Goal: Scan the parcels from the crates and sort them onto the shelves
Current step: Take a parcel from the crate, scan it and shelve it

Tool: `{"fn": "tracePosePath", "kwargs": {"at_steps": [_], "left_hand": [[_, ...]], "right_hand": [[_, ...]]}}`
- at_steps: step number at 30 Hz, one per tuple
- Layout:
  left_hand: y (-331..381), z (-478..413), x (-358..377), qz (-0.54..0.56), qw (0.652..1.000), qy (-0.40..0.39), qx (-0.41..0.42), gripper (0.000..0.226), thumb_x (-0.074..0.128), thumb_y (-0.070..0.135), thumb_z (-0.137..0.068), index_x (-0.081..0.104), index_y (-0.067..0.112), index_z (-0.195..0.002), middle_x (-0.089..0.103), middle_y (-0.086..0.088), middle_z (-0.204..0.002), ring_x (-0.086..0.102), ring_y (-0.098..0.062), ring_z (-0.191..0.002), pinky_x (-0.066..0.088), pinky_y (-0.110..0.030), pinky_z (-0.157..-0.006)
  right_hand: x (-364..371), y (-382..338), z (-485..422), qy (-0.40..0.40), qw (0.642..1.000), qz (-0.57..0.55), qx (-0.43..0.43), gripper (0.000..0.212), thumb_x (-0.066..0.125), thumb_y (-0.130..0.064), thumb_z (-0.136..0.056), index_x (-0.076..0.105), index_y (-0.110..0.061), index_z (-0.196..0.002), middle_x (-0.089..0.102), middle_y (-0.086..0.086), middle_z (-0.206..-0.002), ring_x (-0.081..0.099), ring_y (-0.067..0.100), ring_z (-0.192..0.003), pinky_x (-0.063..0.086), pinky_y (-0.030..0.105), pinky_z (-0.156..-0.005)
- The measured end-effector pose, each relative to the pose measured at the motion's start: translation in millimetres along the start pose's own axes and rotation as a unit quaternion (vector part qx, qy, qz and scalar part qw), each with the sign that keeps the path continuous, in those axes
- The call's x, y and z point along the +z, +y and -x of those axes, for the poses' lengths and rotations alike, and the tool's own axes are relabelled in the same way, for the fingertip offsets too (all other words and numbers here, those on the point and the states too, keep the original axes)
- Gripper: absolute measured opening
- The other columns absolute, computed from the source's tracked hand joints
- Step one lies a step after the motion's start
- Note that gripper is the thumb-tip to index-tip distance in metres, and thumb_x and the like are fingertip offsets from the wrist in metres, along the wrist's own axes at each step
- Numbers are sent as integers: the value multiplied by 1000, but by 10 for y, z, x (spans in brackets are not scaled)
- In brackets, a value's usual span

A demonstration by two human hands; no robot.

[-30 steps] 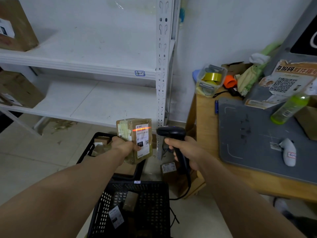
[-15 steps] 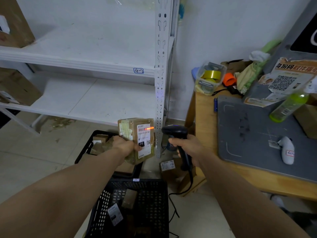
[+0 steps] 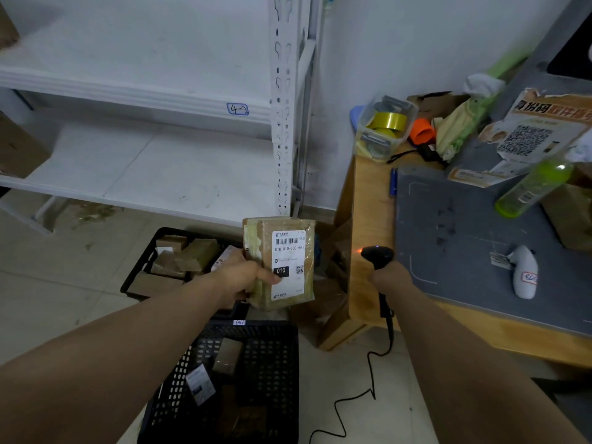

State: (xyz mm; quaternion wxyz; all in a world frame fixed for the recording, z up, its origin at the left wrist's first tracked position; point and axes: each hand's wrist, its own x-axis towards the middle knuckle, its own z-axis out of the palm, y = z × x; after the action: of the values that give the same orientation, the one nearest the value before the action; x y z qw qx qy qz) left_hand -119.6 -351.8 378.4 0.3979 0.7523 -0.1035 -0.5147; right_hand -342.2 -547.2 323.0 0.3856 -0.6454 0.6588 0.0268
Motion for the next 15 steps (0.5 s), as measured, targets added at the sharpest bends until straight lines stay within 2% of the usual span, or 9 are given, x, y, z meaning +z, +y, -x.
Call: {"fn": "tracePosePath", "kwargs": {"at_steps": [1, 3, 6, 8, 10, 12, 13, 15], "left_hand": [[-18, -35, 13, 7, 1000, -5, -4, 45, 82, -2, -76, 52, 21, -102, 64, 4, -103, 55, -25, -110, 46, -47, -102], [-38, -88, 37, 2, 1000, -11, -22, 64, 85, 2, -73, 45, 21, -119, 64, 3, -113, 55, -27, -116, 45, -52, -106], [-72, -164, 56, -9, 999, -18, -30, 74, 90, 7, -64, 47, 23, -123, 67, 3, -115, 58, -26, -114, 45, -57, -105], [-83, -195, 63, -13, 999, -24, -29, 86, 93, 11, -54, 50, 24, -127, 70, 2, -117, 60, -27, -114, 46, -59, -104], [-91, -209, 70, -13, 999, -30, -29, 86, 94, 11, -53, 52, 25, -127, 72, 3, -117, 62, -26, -112, 46, -58, -104], [-82, -192, 78, -16, 999, -37, -25, 79, 93, 8, -57, 54, 26, -123, 73, 2, -116, 62, -26, -112, 45, -58, -104], [-68, -170, 84, -14, 999, -39, -21, 75, 92, 6, -60, 54, 26, -122, 72, 2, -115, 62, -26, -113, 46, -57, -103], [-35, -125, 84, -8, 999, -44, -20, 66, 88, 3, -66, 54, 26, -117, 71, 2, -115, 61, -24, -111, 47, -52, -100]], "right_hand": [[18, 10, -27, 4, 1000, 3, -2, 24, 56, -3, -95, 58, 3, -118, 56, 17, -100, 61, 37, -105, 53, 47, -91], [54, 15, -64, 7, 1000, -2, 3, 27, 55, -3, -94, 55, 1, -121, 56, 16, -103, 59, 33, -100, 53, 43, -84], [90, 27, -96, 11, 1000, -17, 21, 35, 56, -7, -94, 50, -3, -128, 56, 15, -106, 55, 28, -90, 48, 38, -72], [106, 41, -100, 15, 999, -14, 32, 39, 59, -12, -95, 48, -3, -131, 57, 16, -108, 55, 28, -89, 46, 38, -70], [124, 69, -113, 25, 998, -25, 43, 46, 60, -15, -95, 44, -2, -136, 58, 18, -115, 55, 28, -90, 47, 38, -69], [122, 69, -97, 36, 997, -49, 54, 55, 63, -17, -93, 38, -2, -140, 56, 21, -124, 57, 31, -97, 51, 41, -74], [118, 59, -84, 47, 996, -60, 57, 61, 65, -19, -91, 35, -3, -141, 53, 22, -128, 57, 34, -105, 54, 44, -82], [92, 10, -4, 86, 993, -64, 53, 69, 68, -20, -88, 30, -4, -144, 45, 23, -139, 50, 40, -123, 49, 51, -101]]}}
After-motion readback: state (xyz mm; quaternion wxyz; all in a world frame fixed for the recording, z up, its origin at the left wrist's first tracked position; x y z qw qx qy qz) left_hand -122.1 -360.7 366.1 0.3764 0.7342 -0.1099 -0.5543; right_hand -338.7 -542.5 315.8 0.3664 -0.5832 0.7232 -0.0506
